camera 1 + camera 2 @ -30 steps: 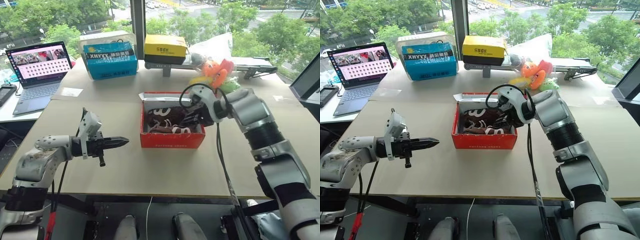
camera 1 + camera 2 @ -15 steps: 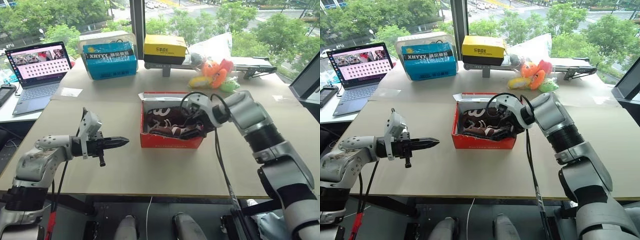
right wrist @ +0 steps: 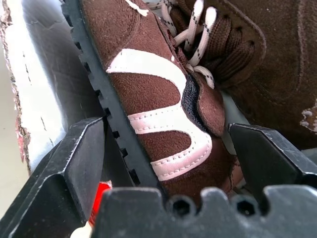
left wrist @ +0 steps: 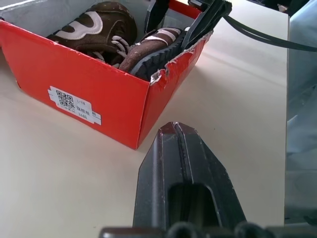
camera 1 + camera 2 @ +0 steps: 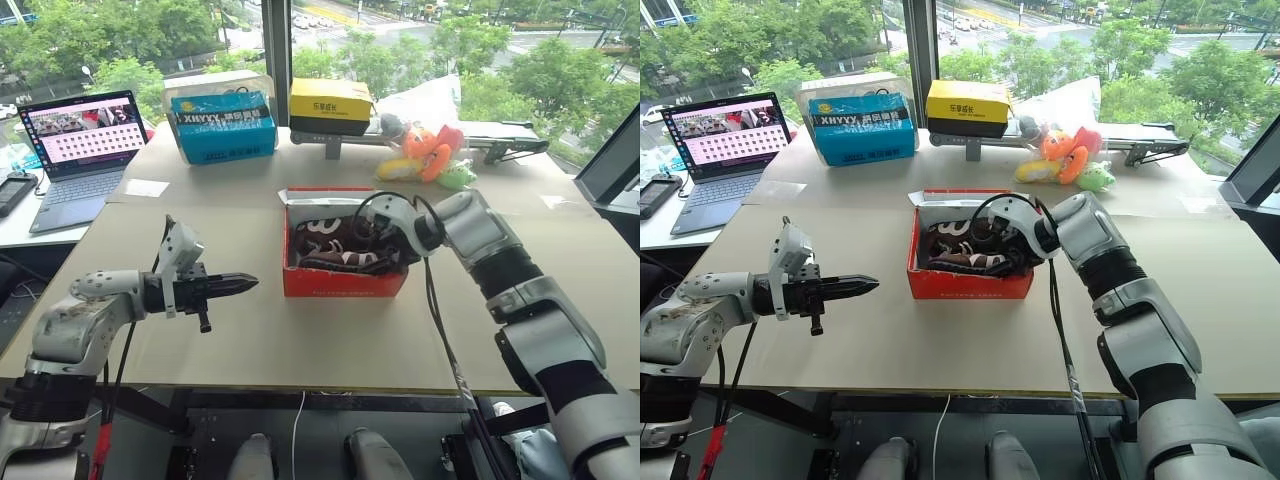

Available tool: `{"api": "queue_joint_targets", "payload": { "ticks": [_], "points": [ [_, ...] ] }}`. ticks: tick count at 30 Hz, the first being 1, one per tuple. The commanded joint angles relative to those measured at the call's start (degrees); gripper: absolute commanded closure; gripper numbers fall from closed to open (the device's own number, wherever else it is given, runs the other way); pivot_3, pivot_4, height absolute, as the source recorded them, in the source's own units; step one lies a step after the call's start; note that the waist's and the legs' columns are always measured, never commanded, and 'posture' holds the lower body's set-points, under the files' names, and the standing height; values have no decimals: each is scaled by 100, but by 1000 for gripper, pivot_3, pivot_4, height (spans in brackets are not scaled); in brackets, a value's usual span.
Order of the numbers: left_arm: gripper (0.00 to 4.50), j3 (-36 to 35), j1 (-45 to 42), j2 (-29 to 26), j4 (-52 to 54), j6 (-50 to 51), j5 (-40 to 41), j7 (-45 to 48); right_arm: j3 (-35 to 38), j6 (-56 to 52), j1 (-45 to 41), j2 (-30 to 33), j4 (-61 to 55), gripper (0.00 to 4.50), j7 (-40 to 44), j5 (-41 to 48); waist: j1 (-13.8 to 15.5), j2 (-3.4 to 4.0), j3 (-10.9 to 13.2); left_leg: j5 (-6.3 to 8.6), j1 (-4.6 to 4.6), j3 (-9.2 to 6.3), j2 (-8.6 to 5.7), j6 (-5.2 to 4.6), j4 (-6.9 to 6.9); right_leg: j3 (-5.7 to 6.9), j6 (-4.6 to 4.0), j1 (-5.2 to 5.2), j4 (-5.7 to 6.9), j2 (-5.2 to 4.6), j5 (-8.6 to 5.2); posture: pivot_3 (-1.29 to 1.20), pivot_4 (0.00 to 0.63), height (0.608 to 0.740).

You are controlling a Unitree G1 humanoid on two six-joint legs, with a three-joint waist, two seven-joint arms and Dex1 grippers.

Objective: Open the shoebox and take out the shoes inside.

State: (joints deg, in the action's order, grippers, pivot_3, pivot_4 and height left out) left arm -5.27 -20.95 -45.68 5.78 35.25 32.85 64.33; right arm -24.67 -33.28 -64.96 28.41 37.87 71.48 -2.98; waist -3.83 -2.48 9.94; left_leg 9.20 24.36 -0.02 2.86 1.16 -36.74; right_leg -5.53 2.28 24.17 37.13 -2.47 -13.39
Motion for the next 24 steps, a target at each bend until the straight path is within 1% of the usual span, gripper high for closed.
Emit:
{"api": "queue_joint_targets", "payload": {
  "ticks": [1,5,6,11,15,16,20,24],
  "points": [
    [4500,-53,-81,-33,111,-22,23,-8,14,22,-7,18,56,1422,-5,-142,0,0,0,0,0,0,0,0,0,0,1,1,1,0,0,0,150,716],
    [4500,-40,-103,-24,95,-34,11,-11,36,16,16,9,10,2641,22,-182,-6,0,0,0,3,0,1,0,1,0,18,3,1,1,9,0,150,716],
    [4500,-37,-112,-19,87,-38,9,-13,44,16,16,-1,11,2855,10,-193,-7,0,0,0,3,0,1,0,1,0,23,4,1,0,13,0,150,716],
    [4500,-6,-154,2,33,-66,-17,-4,122,-33,-35,-3,-162,2855,-43,-178,-9,0,0,0,3,0,1,0,2,0,21,6,2,1,11,0,150,716],
    [4500,5,-177,10,-8,-80,-29,10,258,-342,-123,178,-1049,2855,248,21,-12,7,6,0,16,1,0,0,2,-1,24,20,4,1,13,0,150,716],
    [4500,10,-181,11,-17,-84,-34,16,307,-430,-131,237,-1303,2855,333,95,-12,12,10,0,27,0,0,0,2,-1,36,32,6,1,20,0,150,716],
    [4500,18,-195,19,-46,-95,-53,41,492,-791,-159,392,-2047,2855,478,371,-6,14,11,-1,93,-1,0,-2,4,-1,36,100,18,2,23,0,150,716],
    [4500,19,-197,35,-39,-93,-68,62,985,-1502,-336,378,-2545,2855,506,971,3,13,16,-1,101,-1,0,-1,5,-1,17,106,21,2,32,0,150,716]
  ]
}}
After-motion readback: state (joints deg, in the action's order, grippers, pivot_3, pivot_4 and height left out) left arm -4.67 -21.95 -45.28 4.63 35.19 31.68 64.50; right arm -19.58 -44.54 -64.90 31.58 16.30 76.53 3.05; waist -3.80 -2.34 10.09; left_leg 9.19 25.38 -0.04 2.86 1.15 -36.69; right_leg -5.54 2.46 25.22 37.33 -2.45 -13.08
